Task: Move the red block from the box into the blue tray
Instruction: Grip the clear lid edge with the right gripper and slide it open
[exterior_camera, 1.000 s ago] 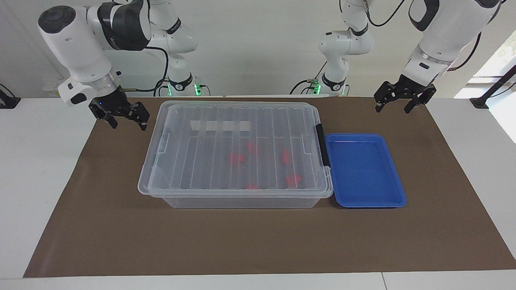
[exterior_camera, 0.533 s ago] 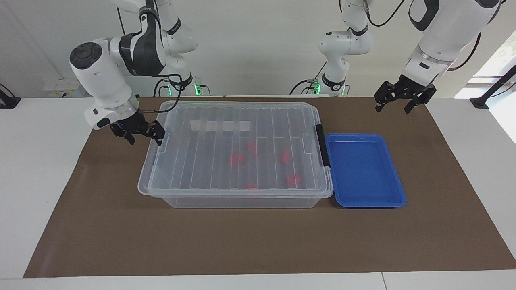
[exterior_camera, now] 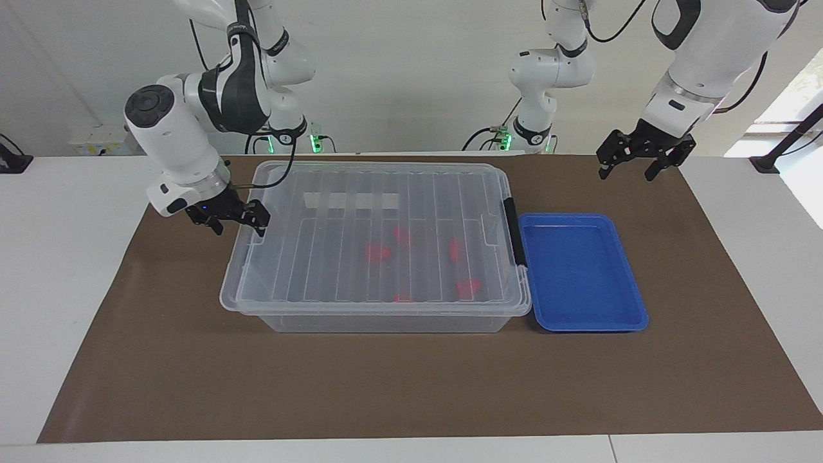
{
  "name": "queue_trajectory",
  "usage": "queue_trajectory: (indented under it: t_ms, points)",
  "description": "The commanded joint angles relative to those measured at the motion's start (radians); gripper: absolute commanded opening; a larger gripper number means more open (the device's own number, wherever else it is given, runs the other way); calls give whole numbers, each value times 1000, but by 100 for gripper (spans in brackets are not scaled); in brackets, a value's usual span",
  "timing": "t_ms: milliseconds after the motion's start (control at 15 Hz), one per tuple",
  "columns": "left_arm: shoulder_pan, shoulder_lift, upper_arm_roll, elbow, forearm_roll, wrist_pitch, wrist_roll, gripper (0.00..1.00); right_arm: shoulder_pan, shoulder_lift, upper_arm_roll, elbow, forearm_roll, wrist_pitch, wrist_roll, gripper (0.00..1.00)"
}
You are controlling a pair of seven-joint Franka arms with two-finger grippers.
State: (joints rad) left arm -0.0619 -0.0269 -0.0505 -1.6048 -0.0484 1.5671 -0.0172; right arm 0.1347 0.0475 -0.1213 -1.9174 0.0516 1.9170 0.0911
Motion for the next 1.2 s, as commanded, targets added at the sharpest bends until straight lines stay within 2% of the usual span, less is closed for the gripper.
queue_trajectory:
  t_ms: [0, 467, 1133]
  points:
    - [-10, -11, 11, -3, 12, -16, 6, 100, -29, -24, 5, -43, 14, 24, -47, 100]
    - [-9, -11, 11, -3, 12, -18, 6, 100, -79, -32, -17, -63, -1, 30, -129, 100]
    - [-18, -18, 9, -21, 12, -5, 2, 100, -89, -25, -152, -52, -30, 31, -322, 100]
